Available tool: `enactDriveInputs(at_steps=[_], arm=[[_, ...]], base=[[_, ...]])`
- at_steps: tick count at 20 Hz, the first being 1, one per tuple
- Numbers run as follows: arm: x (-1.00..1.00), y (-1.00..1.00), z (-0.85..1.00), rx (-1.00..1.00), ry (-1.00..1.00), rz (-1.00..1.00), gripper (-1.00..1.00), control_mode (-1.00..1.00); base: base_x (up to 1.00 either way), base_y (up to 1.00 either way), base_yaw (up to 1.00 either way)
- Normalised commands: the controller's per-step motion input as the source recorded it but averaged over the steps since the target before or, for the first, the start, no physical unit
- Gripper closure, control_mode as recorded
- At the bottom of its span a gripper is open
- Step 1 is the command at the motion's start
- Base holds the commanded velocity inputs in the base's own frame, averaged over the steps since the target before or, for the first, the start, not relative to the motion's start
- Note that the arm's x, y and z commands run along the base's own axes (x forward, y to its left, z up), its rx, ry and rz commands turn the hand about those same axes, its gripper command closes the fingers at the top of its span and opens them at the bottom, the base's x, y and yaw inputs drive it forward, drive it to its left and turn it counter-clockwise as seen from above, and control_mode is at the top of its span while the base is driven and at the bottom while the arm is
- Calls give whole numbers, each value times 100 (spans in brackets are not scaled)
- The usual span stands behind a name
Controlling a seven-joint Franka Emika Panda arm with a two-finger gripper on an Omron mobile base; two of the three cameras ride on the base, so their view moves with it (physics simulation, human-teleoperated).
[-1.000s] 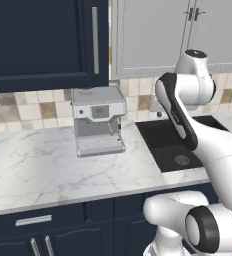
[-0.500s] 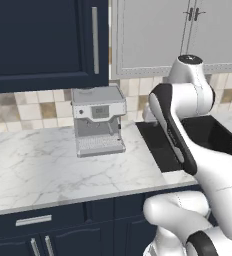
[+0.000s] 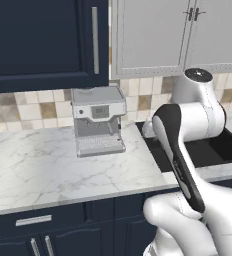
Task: Take the tongs from the drawer on the left and place them on the dining counter next to the tray containing the hot dog.
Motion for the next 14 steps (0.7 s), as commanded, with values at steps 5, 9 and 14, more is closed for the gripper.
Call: enactDriveInputs(at_steps=[5, 9, 14], arm=[[-23, 27, 0, 0, 0, 8, -100, -100], [-1, 37, 0, 0, -2, 15, -100, -100], [-1, 44, -18, -7, -5, 16, -100, -100]], base=[[0, 0, 0], [0, 0, 0], [0, 0, 0]])
